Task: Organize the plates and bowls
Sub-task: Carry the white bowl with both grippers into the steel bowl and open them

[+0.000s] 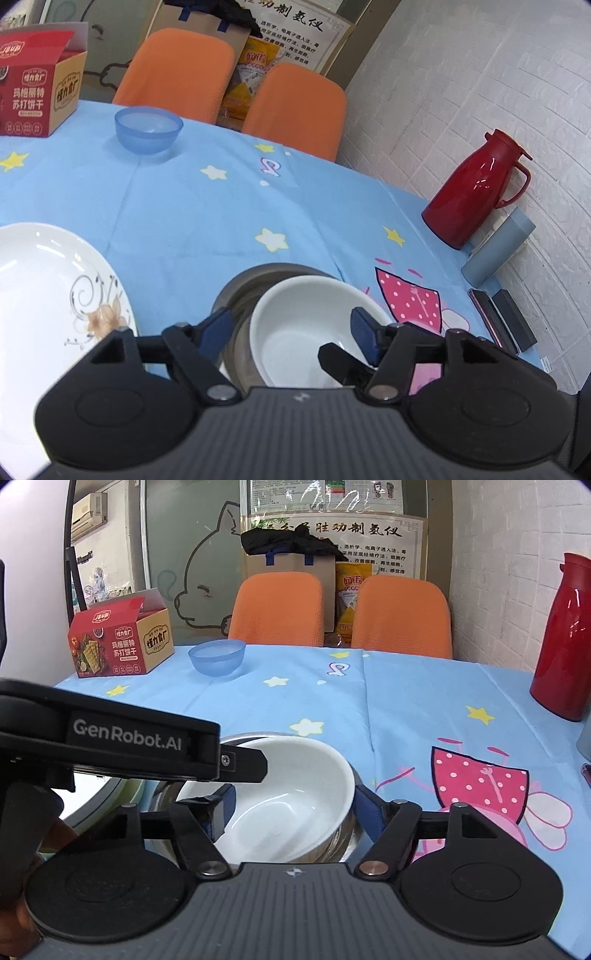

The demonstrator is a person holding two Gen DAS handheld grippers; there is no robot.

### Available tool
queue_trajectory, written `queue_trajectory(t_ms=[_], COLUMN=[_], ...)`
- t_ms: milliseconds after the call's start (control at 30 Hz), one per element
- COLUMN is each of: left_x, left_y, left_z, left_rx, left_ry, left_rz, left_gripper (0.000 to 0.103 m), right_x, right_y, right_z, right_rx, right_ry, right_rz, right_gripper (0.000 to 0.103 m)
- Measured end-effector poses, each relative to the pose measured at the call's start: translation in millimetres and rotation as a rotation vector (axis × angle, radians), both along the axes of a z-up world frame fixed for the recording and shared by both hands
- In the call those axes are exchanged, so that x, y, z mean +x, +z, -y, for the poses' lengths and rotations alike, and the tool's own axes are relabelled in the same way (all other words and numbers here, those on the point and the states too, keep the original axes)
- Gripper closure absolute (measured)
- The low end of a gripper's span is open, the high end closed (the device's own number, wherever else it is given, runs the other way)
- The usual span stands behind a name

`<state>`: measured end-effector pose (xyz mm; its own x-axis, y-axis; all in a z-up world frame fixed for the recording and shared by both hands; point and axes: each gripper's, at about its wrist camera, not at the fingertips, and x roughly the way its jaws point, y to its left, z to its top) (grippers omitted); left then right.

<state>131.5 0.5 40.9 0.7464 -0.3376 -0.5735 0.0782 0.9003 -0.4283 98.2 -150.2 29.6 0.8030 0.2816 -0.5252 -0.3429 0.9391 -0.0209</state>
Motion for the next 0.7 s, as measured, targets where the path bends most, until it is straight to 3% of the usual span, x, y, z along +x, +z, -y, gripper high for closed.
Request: queue_trajectory(t_ms=[200,533,700], left_x=[-1.9,2.5,6.4], left_y=[7.2,4.4,7.8], left_z=[-10.2,-23.5,-33.9], left_rx=[-0.007,0.001,0.006], left_ry=[0.038,0.083,0.102], left_rz=[0.026,-0.002,0.004], left_gripper=[0.034,0.029,0.029], right_x=[-5.5,1.9,5.4], right_y=[10.1,-9.7,-6.8], right_z=[13.1,15.3,15.2], right_rx=[0.053,0.048,0.057], right_ry=[-0.047,-0.056,-0.061], right_rz=[0.064,-0.031,-0.032], right_gripper=[0.0,0.0,0.0])
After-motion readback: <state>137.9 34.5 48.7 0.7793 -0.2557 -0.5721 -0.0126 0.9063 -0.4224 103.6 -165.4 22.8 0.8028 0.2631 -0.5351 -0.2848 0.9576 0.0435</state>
